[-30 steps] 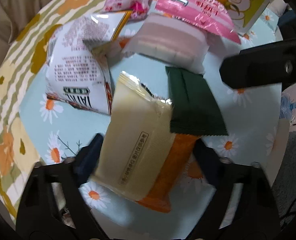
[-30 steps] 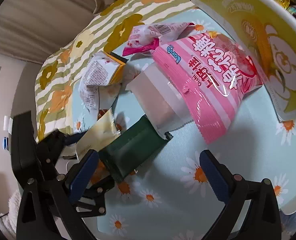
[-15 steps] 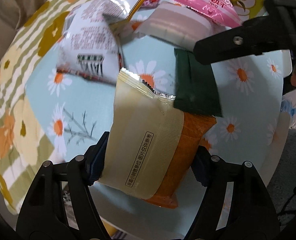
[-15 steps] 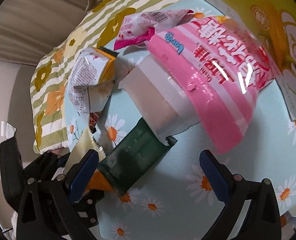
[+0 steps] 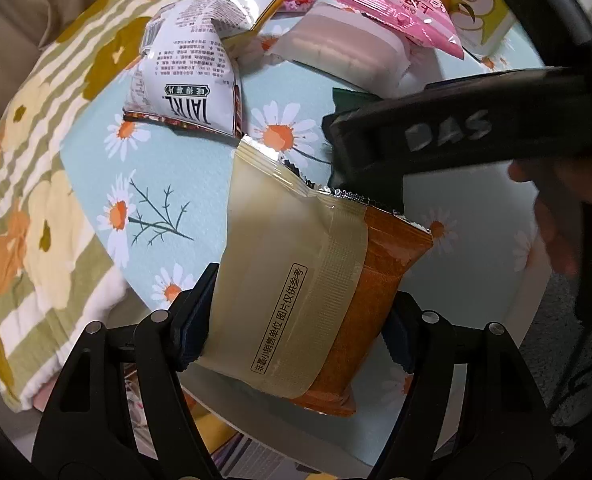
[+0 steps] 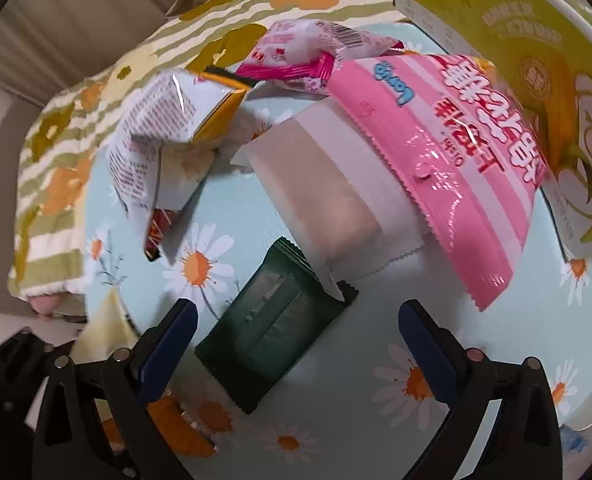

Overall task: Organize snacks
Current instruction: 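Grasp the cream-orange wafer packet with the left tool while the right tool grasps the dark green packet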

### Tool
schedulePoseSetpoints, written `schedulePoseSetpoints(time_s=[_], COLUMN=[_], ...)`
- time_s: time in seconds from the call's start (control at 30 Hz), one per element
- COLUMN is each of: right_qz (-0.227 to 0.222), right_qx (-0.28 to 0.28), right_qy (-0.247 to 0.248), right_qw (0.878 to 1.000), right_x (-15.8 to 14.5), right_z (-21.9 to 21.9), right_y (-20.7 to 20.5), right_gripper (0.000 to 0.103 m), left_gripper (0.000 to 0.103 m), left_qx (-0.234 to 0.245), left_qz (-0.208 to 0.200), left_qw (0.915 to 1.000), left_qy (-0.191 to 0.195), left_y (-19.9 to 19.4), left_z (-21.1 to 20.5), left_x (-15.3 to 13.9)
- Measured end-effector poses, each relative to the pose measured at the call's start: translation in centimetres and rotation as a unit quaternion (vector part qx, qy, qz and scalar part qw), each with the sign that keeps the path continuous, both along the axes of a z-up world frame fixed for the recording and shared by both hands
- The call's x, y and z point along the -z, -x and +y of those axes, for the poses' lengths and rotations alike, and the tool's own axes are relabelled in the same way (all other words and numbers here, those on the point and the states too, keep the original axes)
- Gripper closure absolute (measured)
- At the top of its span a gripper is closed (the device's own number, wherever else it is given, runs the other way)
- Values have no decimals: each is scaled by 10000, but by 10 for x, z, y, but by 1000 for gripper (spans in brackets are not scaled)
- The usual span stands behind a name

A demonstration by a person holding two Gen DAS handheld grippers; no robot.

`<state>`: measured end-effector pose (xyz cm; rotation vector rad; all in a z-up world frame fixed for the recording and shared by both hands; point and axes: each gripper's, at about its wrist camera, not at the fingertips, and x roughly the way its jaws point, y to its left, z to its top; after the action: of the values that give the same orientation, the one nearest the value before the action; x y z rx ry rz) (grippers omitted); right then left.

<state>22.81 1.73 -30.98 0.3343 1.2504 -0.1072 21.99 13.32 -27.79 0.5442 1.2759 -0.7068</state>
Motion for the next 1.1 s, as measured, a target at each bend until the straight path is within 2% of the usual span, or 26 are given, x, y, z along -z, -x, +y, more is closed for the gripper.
schedulePoseSetpoints(time_s=[0.2,0.43,0.63,0.7,0.77,0.83,0.93,1.03,1.1], right_qz=[100,125,163,96,90,113,41,-50,-50], right_qx=[-356,-525,-645,-713,-784,-868,-990,-1119,-1181], right_qy=[549,623,718,704,721,693,847,897,881], right_qw=[9978,9966,9952,9949,9943,9938,9915,9896,9891], right_x=[7,8,2,-3,-3,1,1,-3,-2], right_z=[11,-5,-22,-23,-19,-9,2,3,6], right_y=[-2,18,34,39,38,32,32,36,38], right_gripper=[3,4,19,29,32,39,41,58,60], left_gripper=[34,34,34,34,34,34,34,34,34], left_qx=[-14,-47,-145,-231,-302,-350,-382,-419,-463], left_qz=[21,38,26,64,115,128,125,100,110], left_qw=[10000,9999,9998,9995,9992,9990,9988,9986,9983], left_qy=[12,81,122,192,249,253,279,293,328], left_y=[5,2,-5,-8,-12,-13,-15,-14,-15], left_z=[5,9,7,9,10,10,10,11,13], left_x=[-2,-1,-3,-3,-3,-2,-2,-3,-4])
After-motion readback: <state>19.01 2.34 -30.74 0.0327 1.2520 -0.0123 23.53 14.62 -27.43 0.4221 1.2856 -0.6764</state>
